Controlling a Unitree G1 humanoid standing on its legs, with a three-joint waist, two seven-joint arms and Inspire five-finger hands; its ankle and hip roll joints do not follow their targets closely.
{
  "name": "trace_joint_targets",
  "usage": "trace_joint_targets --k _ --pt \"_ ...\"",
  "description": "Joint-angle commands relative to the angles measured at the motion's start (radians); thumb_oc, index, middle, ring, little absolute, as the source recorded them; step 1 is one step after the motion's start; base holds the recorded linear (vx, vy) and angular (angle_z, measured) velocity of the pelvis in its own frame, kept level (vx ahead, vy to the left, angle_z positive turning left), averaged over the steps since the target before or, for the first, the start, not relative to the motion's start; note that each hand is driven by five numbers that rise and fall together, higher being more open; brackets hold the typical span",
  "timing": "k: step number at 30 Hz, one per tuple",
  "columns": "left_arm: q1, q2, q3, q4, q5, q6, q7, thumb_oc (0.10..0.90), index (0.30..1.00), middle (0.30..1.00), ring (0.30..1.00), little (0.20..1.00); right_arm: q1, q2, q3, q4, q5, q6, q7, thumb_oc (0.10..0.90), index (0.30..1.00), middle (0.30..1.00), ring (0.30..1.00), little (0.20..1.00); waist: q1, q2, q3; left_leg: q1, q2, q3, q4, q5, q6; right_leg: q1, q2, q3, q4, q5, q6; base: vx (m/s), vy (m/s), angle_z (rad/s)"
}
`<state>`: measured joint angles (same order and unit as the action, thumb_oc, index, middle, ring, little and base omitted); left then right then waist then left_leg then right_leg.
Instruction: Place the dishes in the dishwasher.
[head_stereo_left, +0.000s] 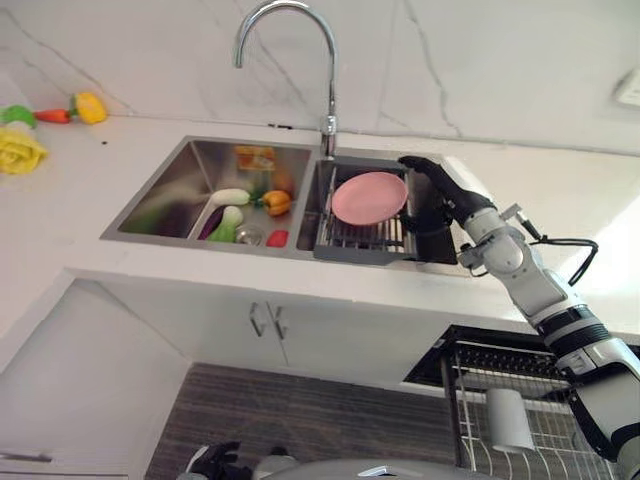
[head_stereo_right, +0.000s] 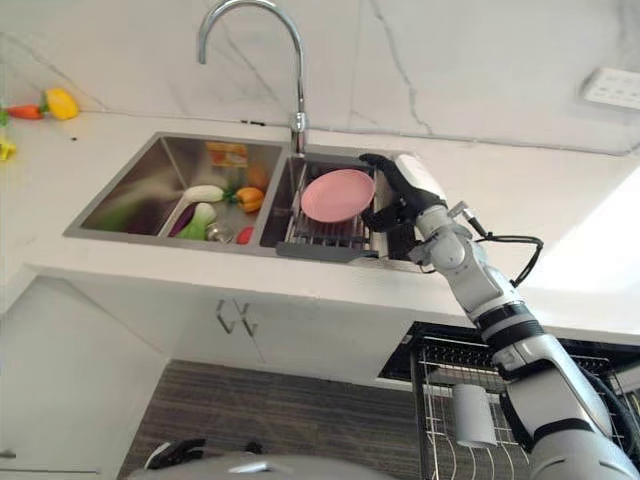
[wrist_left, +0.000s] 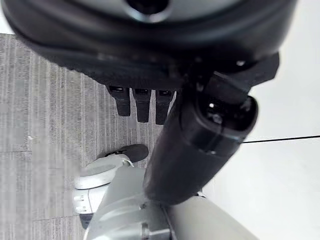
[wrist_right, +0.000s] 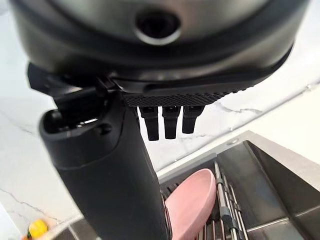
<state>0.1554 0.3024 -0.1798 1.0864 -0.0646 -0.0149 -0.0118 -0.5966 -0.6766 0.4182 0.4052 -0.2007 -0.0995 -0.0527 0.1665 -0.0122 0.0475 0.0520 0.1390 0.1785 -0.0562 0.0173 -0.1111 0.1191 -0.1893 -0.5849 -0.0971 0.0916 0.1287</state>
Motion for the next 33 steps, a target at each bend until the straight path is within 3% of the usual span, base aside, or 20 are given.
trace_joint_targets --k 1,15,25,33 --pt "-0.037 -0.007 -0.076 0.045 0.048 -0.019 -0.015 0.8 0.9 0.9 0.9 0.9 -0.143 -0.044 0.019 0.0 -0.053 -0.062 -0.046 0.8 0.9 0.9 0.9 0.9 0.031 0.012 -0.041 -0.032 0.011 -0.002 0.034 -0.059 0.017 -0.021 -0.051 0.004 0.013 -0.081 0.071 0.02 -0.002 0.04" --pt "-0.02 -0.007 -0.07 0.086 0.126 -0.024 0.012 0.8 0.9 0.9 0.9 0.9 -0.119 -0.076 0.12 0.056 -0.233 -0.08 -0.056 0.8 0.9 0.9 0.9 0.9 0.038 0.015 -0.037 -0.026 0.01 -0.011 0.042 -0.064 0.017 0.0 -0.055 -0.015 0.017 -0.083 0.069 0.01 0.002 0.04" --pt "-0.033 0.0 -0.095 0.051 0.141 -0.03 0.036 0.8 0.9 0.9 0.9 0.9 -0.19 -0.034 0.173 0.166 -0.408 -0.031 -0.162 0.8 0.9 0.9 0.9 0.9 0.054 0.022 -0.035 -0.033 0.006 -0.017 0.041 -0.06 0.016 0.0 -0.061 -0.031 0.018 -0.082 0.068 0.0 0.0 0.01" --pt "-0.029 0.008 -0.126 0.032 0.159 -0.034 0.046 0.8 0.9 0.9 0.9 0.9 -0.227 0.036 0.18 0.307 -0.447 0.022 -0.233 0.8 0.9 0.9 0.9 0.9 0.081 0.026 -0.033 -0.046 0.002 -0.034 0.038 -0.057 0.018 -0.001 -0.065 -0.048 0.018 -0.081 0.068 0.01 0.004 0.06"
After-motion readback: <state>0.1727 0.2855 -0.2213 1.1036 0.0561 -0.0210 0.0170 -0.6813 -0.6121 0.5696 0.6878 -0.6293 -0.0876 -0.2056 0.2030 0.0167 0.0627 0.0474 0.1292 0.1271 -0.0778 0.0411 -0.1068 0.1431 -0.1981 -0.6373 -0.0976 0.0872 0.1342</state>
